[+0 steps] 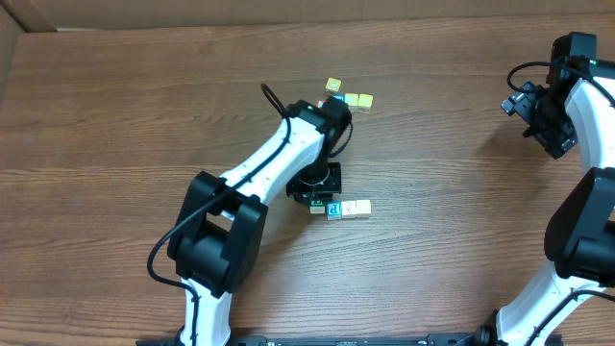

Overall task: Flip 5 blocks
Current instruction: 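Lift and rotate the Z block, carry it toward the P block, then set the Z block down left of the P block and release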

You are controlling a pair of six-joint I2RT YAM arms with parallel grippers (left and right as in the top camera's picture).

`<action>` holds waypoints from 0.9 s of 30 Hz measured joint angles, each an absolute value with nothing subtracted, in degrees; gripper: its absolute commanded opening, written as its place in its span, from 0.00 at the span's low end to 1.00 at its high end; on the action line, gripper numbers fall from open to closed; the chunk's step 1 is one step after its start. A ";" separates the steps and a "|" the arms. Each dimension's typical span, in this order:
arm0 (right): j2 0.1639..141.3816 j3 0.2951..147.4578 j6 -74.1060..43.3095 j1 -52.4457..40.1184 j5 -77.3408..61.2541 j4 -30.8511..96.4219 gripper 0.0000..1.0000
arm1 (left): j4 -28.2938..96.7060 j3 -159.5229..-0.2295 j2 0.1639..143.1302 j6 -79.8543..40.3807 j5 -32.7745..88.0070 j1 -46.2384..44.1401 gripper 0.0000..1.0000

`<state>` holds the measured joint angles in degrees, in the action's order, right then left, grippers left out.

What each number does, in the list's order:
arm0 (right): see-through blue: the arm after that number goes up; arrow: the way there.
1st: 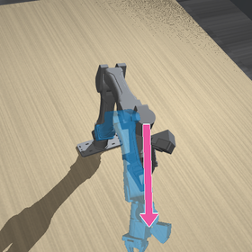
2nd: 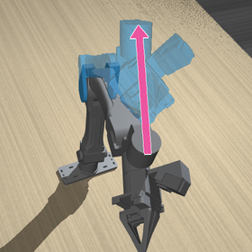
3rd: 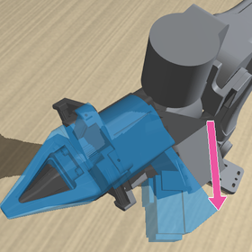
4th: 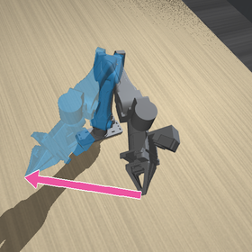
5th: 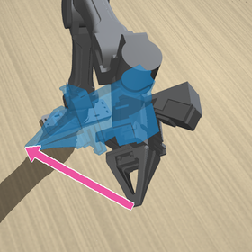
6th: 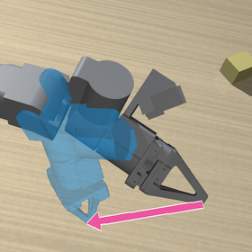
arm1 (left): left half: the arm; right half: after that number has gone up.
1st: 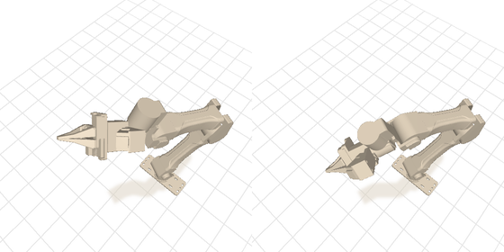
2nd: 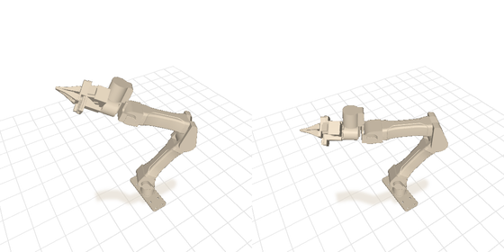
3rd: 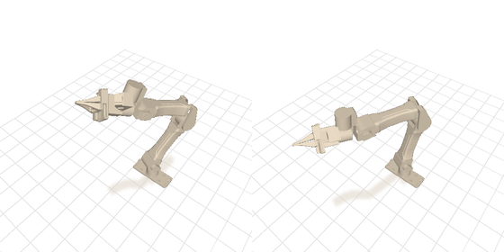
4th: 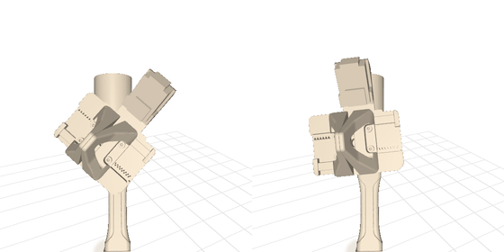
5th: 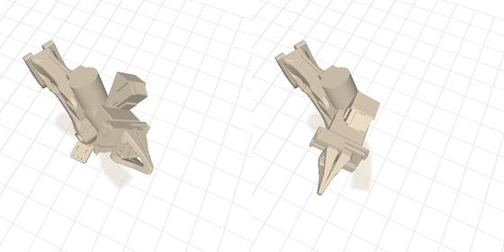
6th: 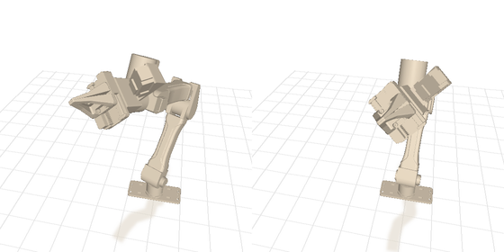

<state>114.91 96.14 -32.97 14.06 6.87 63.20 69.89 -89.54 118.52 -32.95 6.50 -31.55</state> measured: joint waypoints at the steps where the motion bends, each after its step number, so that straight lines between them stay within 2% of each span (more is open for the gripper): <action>1: 114.91 96.14 -32.99 14.06 6.87 63.18 1.00 | 70.17 -89.54 118.52 -33.87 5.69 -31.88 0.20; 17: 114.91 96.14 -32.95 14.06 6.87 63.16 1.00 | 70.32 -89.45 118.52 -37.41 2.28 -32.25 0.20; 27: 114.91 96.14 -32.97 14.04 6.87 63.18 1.00 | 70.06 -87.35 118.52 -37.43 2.28 -32.27 0.25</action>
